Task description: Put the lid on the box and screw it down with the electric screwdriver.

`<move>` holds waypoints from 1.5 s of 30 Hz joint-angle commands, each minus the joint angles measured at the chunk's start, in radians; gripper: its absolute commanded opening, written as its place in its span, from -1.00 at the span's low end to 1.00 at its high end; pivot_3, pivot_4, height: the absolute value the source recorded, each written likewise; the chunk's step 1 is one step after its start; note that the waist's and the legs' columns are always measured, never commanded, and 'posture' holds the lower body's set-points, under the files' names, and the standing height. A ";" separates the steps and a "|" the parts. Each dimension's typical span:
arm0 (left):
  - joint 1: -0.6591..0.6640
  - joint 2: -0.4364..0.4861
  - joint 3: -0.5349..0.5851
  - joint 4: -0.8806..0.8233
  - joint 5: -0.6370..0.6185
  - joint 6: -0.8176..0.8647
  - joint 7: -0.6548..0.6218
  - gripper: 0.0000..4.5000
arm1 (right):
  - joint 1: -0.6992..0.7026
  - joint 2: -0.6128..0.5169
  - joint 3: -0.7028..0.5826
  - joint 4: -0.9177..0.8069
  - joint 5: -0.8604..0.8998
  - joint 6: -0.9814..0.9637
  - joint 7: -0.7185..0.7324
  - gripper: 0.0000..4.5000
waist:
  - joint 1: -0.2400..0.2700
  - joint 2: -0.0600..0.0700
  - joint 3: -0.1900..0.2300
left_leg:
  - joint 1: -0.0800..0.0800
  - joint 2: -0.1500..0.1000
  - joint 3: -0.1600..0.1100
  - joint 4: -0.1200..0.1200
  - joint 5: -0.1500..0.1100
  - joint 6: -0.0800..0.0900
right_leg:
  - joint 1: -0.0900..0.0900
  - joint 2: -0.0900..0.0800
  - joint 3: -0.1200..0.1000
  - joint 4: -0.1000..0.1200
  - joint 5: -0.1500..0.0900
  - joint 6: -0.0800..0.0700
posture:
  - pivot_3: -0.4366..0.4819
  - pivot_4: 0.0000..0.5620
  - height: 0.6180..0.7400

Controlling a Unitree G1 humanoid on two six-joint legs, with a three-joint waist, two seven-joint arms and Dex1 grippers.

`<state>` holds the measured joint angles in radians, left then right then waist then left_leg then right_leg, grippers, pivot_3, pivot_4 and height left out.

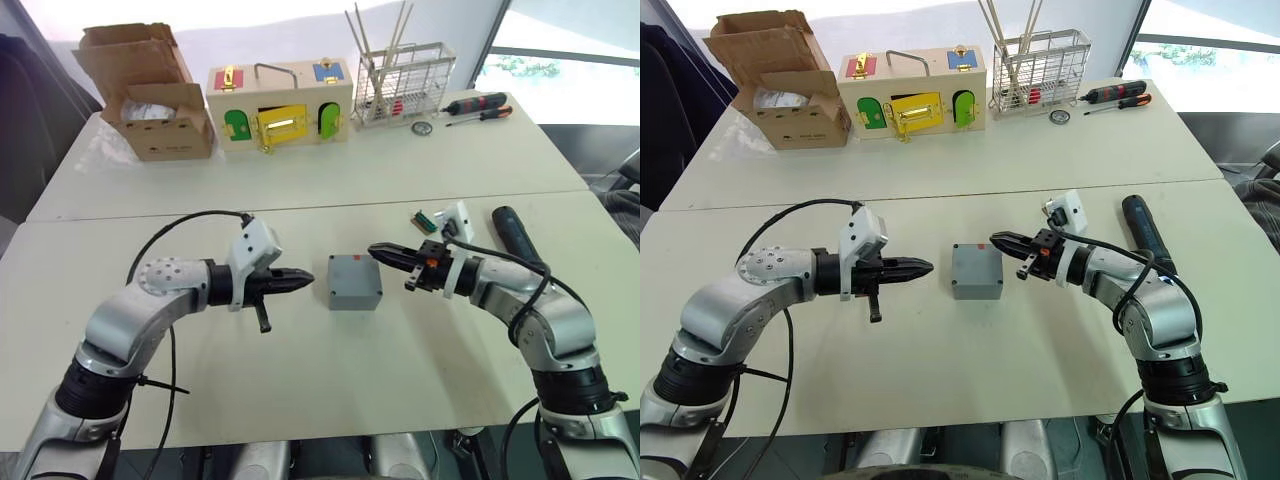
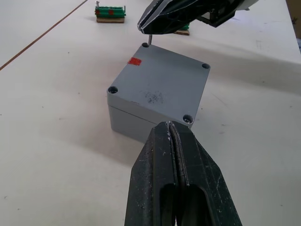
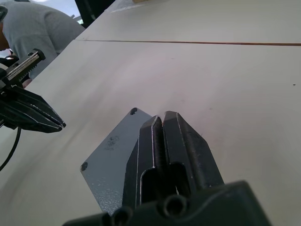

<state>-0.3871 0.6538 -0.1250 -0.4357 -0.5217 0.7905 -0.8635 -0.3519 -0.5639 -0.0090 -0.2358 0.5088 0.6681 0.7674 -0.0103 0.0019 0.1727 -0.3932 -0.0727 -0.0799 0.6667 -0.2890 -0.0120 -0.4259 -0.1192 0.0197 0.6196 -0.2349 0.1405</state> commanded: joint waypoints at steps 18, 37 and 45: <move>-0.005 0.005 0.017 -0.036 -0.022 0.000 0.022 -1.00 | -0.023 0.001 0.044 0.073 -0.073 -0.086 0.039 -0.60 | -0.001 0.000 0.000 | 0.000 0.000 0.000 0.000 0.000 0.000 | 0.000 0.000 0.000 0.000 0.000 0.000 | -0.05 -0.47 0.90; -0.141 -0.139 -0.102 -0.020 -0.001 -0.082 -0.003 -1.00 | -0.131 -0.624 -0.213 0.173 -0.053 0.250 0.134 1.00 | 0.022 0.000 0.000 | -0.001 0.000 0.001 0.000 -0.001 0.003 | 0.001 0.000 0.000 -0.002 0.000 0.000 | -0.05 -0.47 0.90; -0.141 -0.276 -0.229 0.008 0.067 -0.189 0.010 -1.00 | -0.399 -0.782 0.164 0.475 -0.174 0.526 0.308 1.00 | 0.000 0.000 0.000 | 0.001 0.001 0.005 0.000 -0.005 0.008 | 0.001 0.000 0.002 -0.002 0.000 0.000 | -0.05 -0.47 0.90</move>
<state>-0.5272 0.3915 -0.3388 -0.4284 -0.4766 0.6426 -0.8623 -0.7024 -1.3355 0.0858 0.1832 0.3670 1.1416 1.0214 -0.0100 0.0023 0.1727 -0.3926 -0.0723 -0.0744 0.6666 -0.2935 -0.0042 -0.4249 -0.1194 0.0217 0.6163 -0.2349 0.1405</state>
